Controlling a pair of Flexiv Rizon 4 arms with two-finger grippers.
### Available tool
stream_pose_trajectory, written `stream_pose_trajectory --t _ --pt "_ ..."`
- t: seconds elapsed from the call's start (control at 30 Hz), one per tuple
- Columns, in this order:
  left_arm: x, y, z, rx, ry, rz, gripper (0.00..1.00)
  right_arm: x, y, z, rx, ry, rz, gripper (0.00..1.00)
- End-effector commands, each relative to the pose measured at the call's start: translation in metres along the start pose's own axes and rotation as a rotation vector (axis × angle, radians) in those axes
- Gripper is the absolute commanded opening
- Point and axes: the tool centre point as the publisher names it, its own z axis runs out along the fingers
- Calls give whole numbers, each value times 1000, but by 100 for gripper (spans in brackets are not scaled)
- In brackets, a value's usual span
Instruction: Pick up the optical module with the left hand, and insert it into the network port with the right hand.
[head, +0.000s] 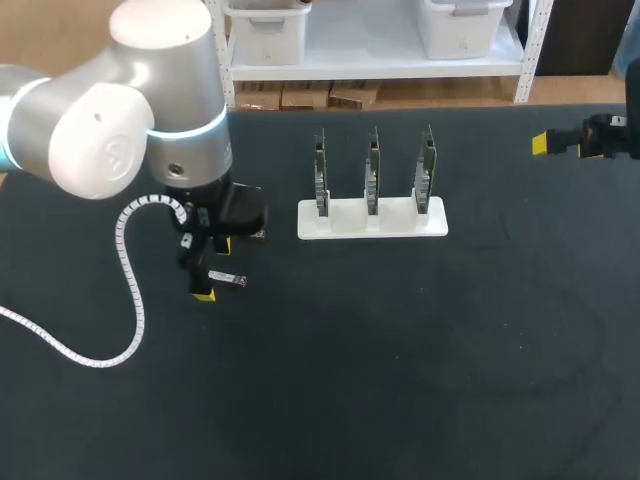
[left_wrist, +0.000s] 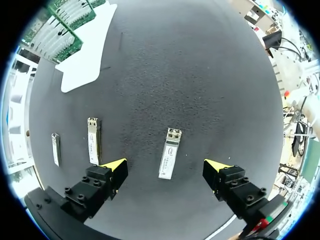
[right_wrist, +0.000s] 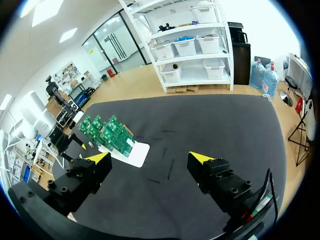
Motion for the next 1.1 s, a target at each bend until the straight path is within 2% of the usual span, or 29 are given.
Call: stream_pose_trajectory --t 0.03,1.1 --pt "0 2 1 4 0 -3 100 0 1 -1 3 1 0 100" --pt "4 3 0 2 0 -11 100 0 1 -1 3 1 0 100"
